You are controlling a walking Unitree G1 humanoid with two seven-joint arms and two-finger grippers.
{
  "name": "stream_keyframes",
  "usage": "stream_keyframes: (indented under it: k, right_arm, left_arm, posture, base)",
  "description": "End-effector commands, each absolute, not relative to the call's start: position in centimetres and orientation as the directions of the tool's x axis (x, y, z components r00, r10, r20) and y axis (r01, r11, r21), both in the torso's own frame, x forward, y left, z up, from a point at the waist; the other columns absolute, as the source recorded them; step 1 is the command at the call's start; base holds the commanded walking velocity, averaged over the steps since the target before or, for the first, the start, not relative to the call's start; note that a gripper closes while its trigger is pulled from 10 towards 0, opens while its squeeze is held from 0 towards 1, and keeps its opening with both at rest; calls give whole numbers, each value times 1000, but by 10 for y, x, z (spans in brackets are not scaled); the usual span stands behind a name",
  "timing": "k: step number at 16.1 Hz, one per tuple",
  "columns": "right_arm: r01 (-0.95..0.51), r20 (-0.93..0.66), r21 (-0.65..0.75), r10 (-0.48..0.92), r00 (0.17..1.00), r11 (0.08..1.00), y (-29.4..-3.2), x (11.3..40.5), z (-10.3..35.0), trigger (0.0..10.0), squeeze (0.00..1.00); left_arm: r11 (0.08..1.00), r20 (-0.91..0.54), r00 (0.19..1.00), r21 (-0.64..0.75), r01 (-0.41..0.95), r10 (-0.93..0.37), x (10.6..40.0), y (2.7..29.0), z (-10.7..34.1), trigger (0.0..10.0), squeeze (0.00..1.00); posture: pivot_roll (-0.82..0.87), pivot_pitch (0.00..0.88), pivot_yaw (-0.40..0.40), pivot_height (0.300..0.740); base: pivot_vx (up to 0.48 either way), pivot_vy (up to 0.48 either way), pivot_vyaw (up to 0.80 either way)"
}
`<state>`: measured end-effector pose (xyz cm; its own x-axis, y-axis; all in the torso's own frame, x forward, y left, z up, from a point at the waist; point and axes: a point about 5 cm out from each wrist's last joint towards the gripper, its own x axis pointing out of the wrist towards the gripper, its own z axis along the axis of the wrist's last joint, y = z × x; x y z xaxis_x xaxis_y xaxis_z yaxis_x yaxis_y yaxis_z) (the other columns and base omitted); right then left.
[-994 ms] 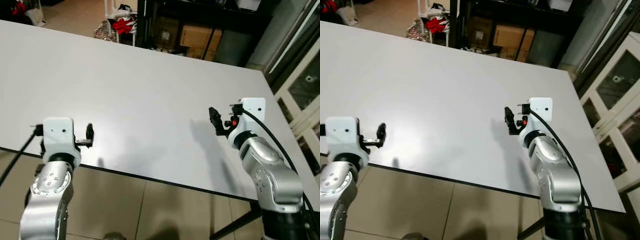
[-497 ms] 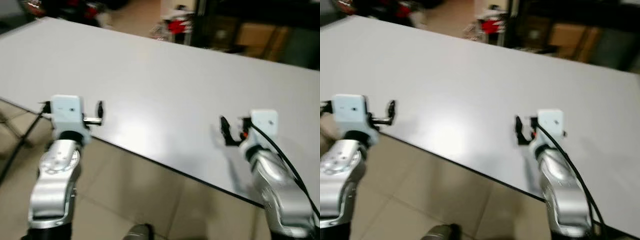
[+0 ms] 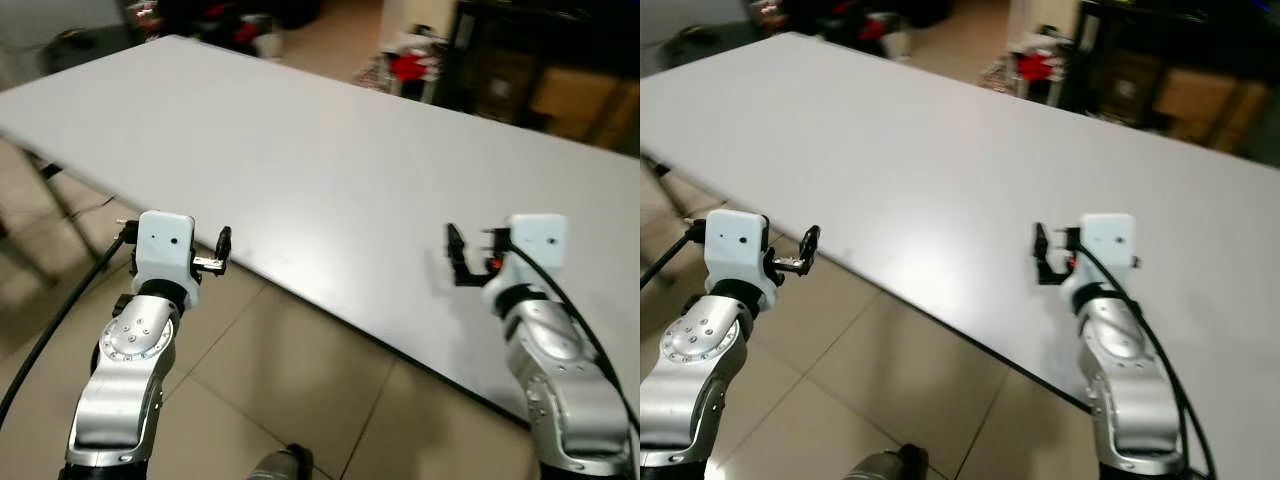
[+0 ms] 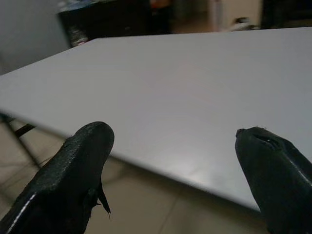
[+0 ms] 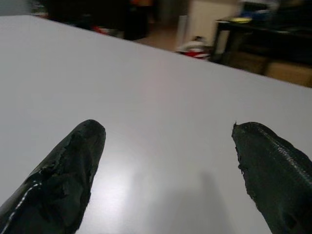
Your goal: Setting the table
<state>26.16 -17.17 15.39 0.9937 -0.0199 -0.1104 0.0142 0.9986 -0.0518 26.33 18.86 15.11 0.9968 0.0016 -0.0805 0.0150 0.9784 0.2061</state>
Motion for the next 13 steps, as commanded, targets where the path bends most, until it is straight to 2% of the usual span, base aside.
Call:
stream_keyframes:
  k: [1,3,8,11,13]
  right_arm:
    - [-6,-129,-25,3,992,1000,-168,265,150,10000,1000]
    - [-23,-137,-12,21,990,1000,-163,271,146,10000,1000]
    - [-41,-139,-19,38,990,999,-163,270,149,10000,1000]
    - [-78,-147,-20,74,986,997,-157,269,148,10000,1000]
    - [-90,-152,-23,86,985,996,-155,271,147,10000,1000]
  left_arm:
    - [973,-55,998,233,-2,16,260,190,156,10000,0]
    - [973,-62,996,226,-44,59,260,194,156,10000,0]
    - [983,-39,997,175,-53,60,264,191,158,10000,0]
    - [976,-59,995,208,-70,84,264,193,153,10000,0]
    - [982,-26,997,176,-69,75,262,192,157,10000,0]
  posture:
    - [119,0,-12,740]
    - [109,0,2,740]
    - [68,0,38,740]
    - [67,0,30,740]
    - [79,0,18,740]
  base:
    - [0,0,800]
    - [0,0,800]
    - [0,0,800]
    - [0,0,800]
    - [0,0,800]
